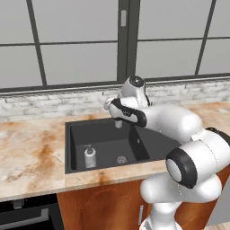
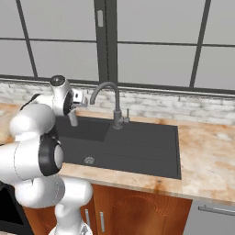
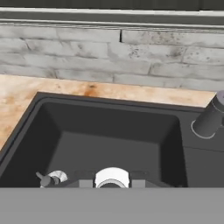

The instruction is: Pick up the soap dispenser and soap dispenser from the sink, and place them back in the cabinet, and close the cabinet doors.

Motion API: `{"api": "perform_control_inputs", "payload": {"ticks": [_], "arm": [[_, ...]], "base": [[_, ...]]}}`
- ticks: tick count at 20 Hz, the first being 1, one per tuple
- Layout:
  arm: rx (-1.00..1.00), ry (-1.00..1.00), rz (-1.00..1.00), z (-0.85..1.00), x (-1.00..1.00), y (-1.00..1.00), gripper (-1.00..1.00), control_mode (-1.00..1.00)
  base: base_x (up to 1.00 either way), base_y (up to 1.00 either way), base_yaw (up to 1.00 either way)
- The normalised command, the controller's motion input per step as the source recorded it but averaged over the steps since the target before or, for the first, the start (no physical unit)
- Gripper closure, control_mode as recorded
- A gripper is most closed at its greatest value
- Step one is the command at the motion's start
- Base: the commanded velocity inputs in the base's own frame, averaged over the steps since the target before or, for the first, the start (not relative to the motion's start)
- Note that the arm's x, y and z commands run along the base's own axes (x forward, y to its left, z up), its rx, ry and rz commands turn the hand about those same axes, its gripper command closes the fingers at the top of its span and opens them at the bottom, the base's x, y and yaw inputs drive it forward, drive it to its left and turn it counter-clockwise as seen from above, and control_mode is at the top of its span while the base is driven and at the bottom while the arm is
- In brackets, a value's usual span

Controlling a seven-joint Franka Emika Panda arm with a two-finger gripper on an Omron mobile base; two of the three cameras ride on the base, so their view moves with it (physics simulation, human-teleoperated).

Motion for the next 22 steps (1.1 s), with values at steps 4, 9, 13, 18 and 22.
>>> {"api": "perform_control_inputs", "payload": {"ticks": [4, 9, 13, 18, 22], "arm": [[0.00, 0.00, 0.00, 0.60, -0.48, -0.17, 1.00, -1.00], [0.00, 0.00, 0.00, 0.54, -0.40, -0.19, 1.00, -1.00], [0.00, 0.00, -0.02, 0.51, -0.32, -0.27, 1.00, -1.00], [0.00, 0.00, -0.02, 0.41, -0.40, -0.40, 1.00, -1.00], [0.00, 0.00, -0.03, 0.45, -0.45, -0.42, 1.00, -1.00]], "base": [[0.00, 0.00, 0.00], [0.00, 0.00, 0.00], [0.00, 0.00, 0.00], [0.00, 0.00, 0.00], [0.00, 0.00, 0.00]]}}
